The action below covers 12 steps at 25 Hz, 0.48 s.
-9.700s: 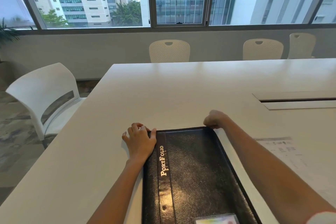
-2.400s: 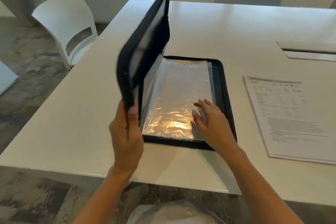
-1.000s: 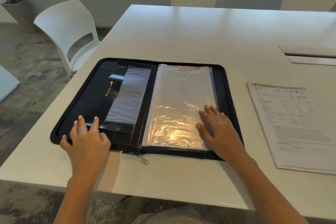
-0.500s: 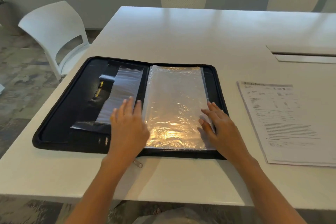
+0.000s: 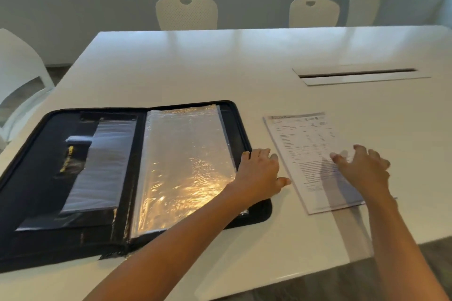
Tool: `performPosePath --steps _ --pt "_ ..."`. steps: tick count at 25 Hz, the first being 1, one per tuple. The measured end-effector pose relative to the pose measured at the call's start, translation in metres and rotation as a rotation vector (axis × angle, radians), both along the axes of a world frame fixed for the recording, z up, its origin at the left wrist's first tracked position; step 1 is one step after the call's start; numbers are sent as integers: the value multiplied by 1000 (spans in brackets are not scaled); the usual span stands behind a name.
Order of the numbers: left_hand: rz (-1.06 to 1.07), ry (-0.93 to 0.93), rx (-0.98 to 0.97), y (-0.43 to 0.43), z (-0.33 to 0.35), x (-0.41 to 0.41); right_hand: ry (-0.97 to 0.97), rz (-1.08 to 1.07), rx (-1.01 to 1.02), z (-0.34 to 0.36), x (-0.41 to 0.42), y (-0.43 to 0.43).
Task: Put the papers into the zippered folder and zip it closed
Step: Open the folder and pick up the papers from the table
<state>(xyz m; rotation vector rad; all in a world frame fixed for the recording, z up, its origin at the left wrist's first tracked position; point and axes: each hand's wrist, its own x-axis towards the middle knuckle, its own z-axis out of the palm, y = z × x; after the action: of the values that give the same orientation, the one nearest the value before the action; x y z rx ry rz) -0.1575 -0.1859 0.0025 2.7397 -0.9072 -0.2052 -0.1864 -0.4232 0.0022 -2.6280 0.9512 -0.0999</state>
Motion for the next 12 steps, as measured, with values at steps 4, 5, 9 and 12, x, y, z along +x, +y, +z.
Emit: performPosePath --steps 4,5,9,12 --pt "-54 7 58 -23 -7 10 98 -45 12 4 5 -20" --pt "-64 -1 81 -24 -8 12 105 -46 11 4 8 -23" --pt "-67 -6 131 -26 -10 17 168 -20 71 7 24 -39" --pt "-58 -8 105 -27 -12 17 61 -6 268 11 32 -56"
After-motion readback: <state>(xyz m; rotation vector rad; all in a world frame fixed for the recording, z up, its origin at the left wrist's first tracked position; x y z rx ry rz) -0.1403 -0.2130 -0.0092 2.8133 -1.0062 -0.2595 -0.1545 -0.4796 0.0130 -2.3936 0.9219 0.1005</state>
